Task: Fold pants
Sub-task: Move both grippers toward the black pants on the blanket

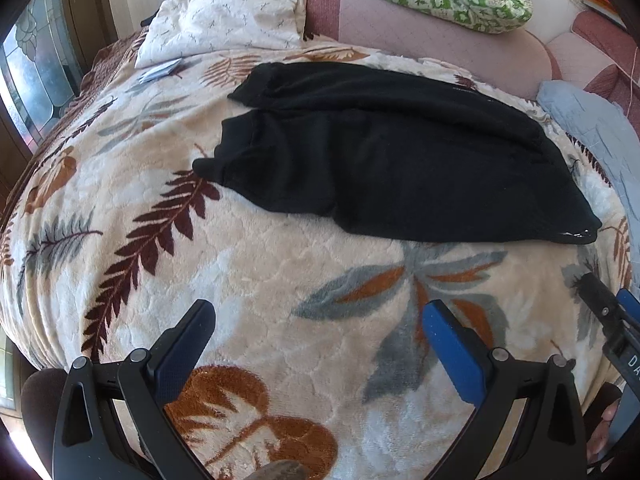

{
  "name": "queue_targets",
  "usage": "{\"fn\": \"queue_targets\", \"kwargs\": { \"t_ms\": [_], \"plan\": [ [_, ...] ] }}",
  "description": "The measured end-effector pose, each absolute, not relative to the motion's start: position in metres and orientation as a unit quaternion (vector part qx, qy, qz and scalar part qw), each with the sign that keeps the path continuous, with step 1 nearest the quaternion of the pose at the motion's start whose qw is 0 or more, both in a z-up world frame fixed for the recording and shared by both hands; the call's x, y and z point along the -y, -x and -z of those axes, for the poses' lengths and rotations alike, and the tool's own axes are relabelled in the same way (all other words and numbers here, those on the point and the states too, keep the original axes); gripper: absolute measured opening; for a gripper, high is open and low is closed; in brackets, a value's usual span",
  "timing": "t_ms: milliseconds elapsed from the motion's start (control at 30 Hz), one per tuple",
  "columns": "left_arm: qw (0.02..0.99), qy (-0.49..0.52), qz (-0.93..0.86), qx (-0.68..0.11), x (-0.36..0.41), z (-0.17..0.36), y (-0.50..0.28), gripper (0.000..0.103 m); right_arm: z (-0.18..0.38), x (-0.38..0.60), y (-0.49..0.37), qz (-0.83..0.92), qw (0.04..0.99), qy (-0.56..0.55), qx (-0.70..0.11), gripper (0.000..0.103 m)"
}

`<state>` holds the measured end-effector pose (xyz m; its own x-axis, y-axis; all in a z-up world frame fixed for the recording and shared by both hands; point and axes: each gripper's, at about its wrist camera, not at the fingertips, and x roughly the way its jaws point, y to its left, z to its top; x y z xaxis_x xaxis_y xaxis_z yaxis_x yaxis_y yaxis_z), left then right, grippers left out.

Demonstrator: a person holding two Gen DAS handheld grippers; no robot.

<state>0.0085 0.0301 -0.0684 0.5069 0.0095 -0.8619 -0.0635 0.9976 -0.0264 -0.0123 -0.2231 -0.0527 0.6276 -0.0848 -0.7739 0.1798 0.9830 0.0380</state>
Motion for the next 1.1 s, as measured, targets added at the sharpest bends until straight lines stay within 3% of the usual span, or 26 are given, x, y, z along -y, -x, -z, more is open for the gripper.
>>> {"fn": "queue_targets", "kwargs": {
  "t_ms": [567, 1100],
  "plan": [
    [0.863, 0.025, -0.033, -0.503, -0.035, 0.103, -0.003, 0.103, 0.107, 0.225, 0.009, 0.073, 0.864, -0.075, -0.493, 0.102],
    [0.864, 0.014, -0.035, -0.502, -0.031, 0.103, -0.004, 0.103, 0.114, 0.225, 0.012, 0.067, 0.868, -0.077, -0.486, 0.103]
  ]
}}
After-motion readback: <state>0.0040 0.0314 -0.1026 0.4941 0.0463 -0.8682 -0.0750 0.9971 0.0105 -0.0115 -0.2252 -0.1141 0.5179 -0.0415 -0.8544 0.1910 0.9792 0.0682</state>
